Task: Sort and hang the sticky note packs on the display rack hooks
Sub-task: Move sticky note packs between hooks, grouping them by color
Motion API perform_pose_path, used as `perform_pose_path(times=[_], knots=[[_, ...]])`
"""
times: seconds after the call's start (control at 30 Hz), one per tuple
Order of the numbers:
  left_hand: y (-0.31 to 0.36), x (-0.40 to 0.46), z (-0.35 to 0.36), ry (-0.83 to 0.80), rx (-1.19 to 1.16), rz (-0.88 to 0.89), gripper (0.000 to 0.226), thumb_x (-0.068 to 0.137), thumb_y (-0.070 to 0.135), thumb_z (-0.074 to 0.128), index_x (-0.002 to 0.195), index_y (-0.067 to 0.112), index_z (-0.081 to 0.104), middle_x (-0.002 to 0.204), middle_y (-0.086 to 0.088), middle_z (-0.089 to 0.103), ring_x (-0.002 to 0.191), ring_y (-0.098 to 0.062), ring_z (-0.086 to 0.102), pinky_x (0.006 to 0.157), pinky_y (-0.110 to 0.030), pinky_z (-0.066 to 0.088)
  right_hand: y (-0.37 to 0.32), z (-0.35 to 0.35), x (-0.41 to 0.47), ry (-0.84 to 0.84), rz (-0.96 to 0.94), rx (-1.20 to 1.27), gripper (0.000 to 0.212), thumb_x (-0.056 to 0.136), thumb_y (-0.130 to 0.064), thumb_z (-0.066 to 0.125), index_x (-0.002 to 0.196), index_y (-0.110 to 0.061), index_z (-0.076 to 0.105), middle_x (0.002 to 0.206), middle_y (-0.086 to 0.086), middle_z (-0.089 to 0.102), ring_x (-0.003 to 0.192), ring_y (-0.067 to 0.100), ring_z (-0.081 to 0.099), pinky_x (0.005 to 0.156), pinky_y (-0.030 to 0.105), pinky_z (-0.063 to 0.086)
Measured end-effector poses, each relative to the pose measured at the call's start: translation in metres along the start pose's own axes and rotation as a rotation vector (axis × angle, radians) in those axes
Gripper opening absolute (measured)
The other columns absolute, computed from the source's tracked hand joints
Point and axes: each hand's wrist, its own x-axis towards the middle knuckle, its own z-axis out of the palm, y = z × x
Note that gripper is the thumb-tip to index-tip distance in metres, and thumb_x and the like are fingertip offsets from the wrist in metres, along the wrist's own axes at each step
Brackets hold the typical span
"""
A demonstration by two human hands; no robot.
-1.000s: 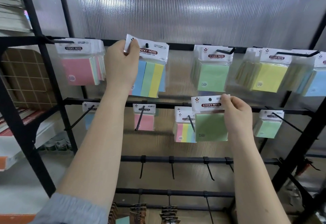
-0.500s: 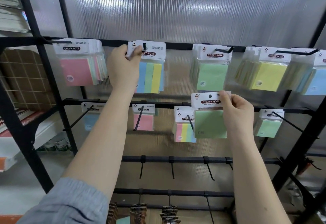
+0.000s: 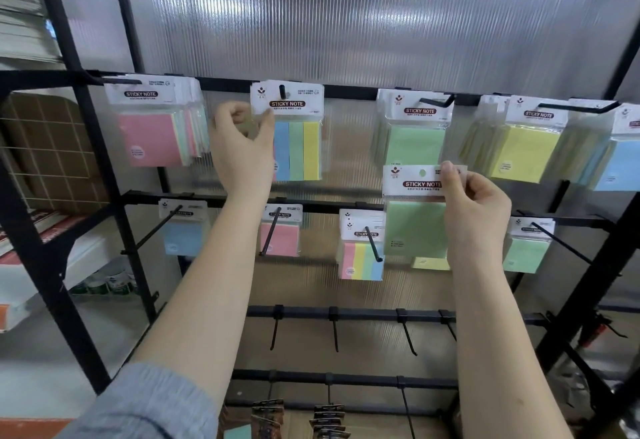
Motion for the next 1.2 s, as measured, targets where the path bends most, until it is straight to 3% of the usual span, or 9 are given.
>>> perform_pose_path(times=[0.1, 0.2, 0.27, 0.37, 0.5, 0.63, 0.7, 0.93, 1.2], knots=[[-0.011, -0.012, -0.004, 0.035, 0.010, -0.013, 0.028, 0.088, 0.035, 0.061, 0.109, 0.017, 0.055, 0.108, 0.006, 0.056, 0.089, -0.006, 0.051, 0.071, -0.010, 0.036, -0.007, 0.002, 0.003, 0.018, -0.012, 0.062, 0.043, 0.094, -0.036, 0.057, 0.076, 0.004, 0.055, 0.070, 0.003, 0.049, 0.065, 0.010, 0.039, 0.059, 0.023, 0.033], [-0.022, -0.030, -0.010, 0.032, 0.021, -0.042, 0.011, 0.095, 0.024, 0.051, 0.099, 0.016, 0.056, 0.099, 0.003, 0.058, 0.078, 0.000, 0.049, 0.066, -0.003, 0.035, -0.017, 0.005, 0.010, 0.037, -0.049, 0.100, 0.041, 0.093, -0.035, 0.058, 0.075, 0.001, 0.055, 0.067, 0.000, 0.050, 0.061, 0.008, 0.040, 0.051, 0.015, 0.032], [-0.031, -0.041, -0.014, 0.009, 0.055, -0.105, 0.014, 0.098, 0.021, 0.042, 0.099, 0.016, 0.056, 0.093, 0.005, 0.056, 0.074, 0.002, 0.045, 0.061, -0.001, 0.033, -0.026, 0.007, 0.016, 0.040, -0.087, 0.129, 0.043, 0.093, -0.034, 0.058, 0.077, 0.005, 0.055, 0.069, 0.004, 0.049, 0.063, 0.009, 0.041, 0.051, 0.016, 0.032], [-0.048, -0.054, -0.019, -0.146, 0.184, -0.192, 0.023, 0.099, 0.017, 0.036, 0.103, 0.012, 0.058, 0.085, 0.006, 0.054, 0.069, -0.001, 0.045, 0.054, -0.009, 0.029, -0.039, 0.006, 0.026, 0.055, -0.137, 0.146, 0.037, 0.093, -0.032, 0.059, 0.069, -0.006, 0.052, 0.061, -0.003, 0.042, 0.056, 0.005, 0.036, 0.053, 0.017, 0.031], [-0.070, -0.062, -0.030, -0.345, 0.372, -0.268, 0.028, 0.100, 0.017, 0.033, 0.111, 0.011, 0.059, 0.099, -0.008, 0.062, 0.072, -0.017, 0.051, 0.057, -0.026, 0.034, -0.050, 0.005, 0.040, 0.066, -0.190, 0.147, 0.043, 0.092, -0.030, 0.061, 0.059, -0.020, 0.035, 0.058, -0.005, 0.032, 0.055, 0.008, 0.028, 0.053, 0.021, 0.025], [-0.083, -0.064, -0.038, -0.484, 0.516, -0.384, 0.029, 0.099, 0.017, 0.033, 0.114, 0.012, 0.057, 0.096, -0.004, 0.059, 0.071, -0.019, 0.052, 0.057, -0.028, 0.036, -0.052, 0.006, 0.051, 0.075, -0.164, 0.137, 0.046, 0.090, -0.030, 0.062, 0.054, -0.021, 0.034, 0.051, -0.009, 0.030, 0.054, 0.010, 0.027, 0.051, 0.021, 0.024], [-0.085, -0.066, -0.040, -0.529, 0.540, -0.420, 0.031, 0.098, 0.017, 0.035, 0.120, 0.009, 0.056, 0.102, -0.006, 0.058, 0.080, -0.019, 0.049, 0.067, -0.029, 0.037, -0.052, 0.009, 0.055, 0.066, -0.157, 0.152, 0.045, 0.090, -0.029, 0.062, 0.053, -0.020, 0.037, 0.051, -0.010, 0.033, 0.056, 0.011, 0.031, 0.052, 0.021, 0.028], [-0.084, -0.063, -0.040, -0.539, 0.527, -0.437, 0.033, 0.099, 0.022, 0.039, 0.125, 0.008, 0.054, 0.110, -0.009, 0.059, 0.086, -0.019, 0.048, 0.074, -0.030, 0.037, -0.052, 0.011, 0.060, 0.082, -0.150, 0.106, 0.050, 0.091, -0.024, 0.061, 0.050, -0.020, 0.033, 0.034, -0.015, 0.029, 0.039, 0.003, 0.029, 0.045, 0.014, 0.024], [-0.079, -0.062, -0.038, -0.533, 0.497, -0.409, 0.031, 0.098, 0.021, 0.041, 0.121, 0.008, 0.056, 0.101, -0.004, 0.057, 0.086, -0.018, 0.049, 0.076, -0.030, 0.037, -0.037, 0.019, 0.077, 0.056, -0.062, -0.004, 0.046, 0.091, -0.031, 0.061, 0.053, -0.020, 0.038, 0.045, -0.009, 0.033, 0.051, 0.010, 0.031, 0.047, 0.023, 0.024]])
